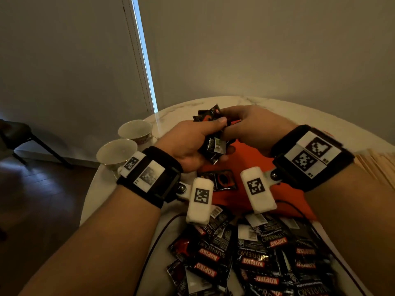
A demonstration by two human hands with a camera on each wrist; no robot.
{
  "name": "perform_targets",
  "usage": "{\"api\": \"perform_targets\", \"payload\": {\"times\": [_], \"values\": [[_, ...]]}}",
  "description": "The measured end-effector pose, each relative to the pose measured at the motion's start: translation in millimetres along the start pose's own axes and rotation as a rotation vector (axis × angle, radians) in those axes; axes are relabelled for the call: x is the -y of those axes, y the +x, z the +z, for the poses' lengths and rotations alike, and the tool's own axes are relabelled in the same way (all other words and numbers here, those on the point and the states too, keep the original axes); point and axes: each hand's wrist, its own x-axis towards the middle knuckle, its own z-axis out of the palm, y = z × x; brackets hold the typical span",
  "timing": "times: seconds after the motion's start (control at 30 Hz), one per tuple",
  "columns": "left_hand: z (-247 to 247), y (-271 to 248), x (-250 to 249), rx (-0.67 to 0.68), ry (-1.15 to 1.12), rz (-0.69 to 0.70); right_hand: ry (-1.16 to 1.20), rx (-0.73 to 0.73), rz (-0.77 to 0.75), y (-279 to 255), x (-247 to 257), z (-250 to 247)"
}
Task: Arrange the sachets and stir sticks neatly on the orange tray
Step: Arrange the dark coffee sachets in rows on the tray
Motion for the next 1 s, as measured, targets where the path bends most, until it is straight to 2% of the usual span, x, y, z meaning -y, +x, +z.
{"api": "perform_targets", "payload": {"times": [0.07, 0.13, 0.2, 0.3, 0.37, 0.53, 0.63, 0.87, 0.93, 1.0], "values": [[-2, 2, -3, -0.099, -0.022, 0.049, -0.059, -0.046, 0.069, 5, -1, -5], [-6, 2, -7, -0.186, -0.036, 0.1, -0.086, -0.007, 0.178, 8, -5, -4], [-10, 0, -11, -0.231, -0.069, 0.131, -0.214, 0.139, 0.275, 9, -12, 0], [-11, -4, -13, -0.22, -0.144, 0.151, -0.334, 0.352, 0.349, 11, -16, 11], [-12, -5, -12, -0.221, -0.175, 0.157, -0.404, 0.394, 0.345, 14, -14, 18], [-15, 1, -9, -0.26, -0.216, 0.142, -0.809, 0.469, 0.245, 20, 0, 35], [-14, 5, -9, -0.267, -0.254, 0.14, -0.96, 0.497, 0.21, 20, 3, 42], [-17, 7, -8, -0.257, -0.318, 0.15, -0.86, 0.471, 0.301, 20, -11, 26], [-18, 9, -7, -0.296, -0.325, 0.158, -0.704, 0.392, 0.315, 21, -19, 13], [-18, 12, -5, -0.343, -0.316, 0.173, -0.399, 0.273, 0.319, 22, -30, -1]]}}
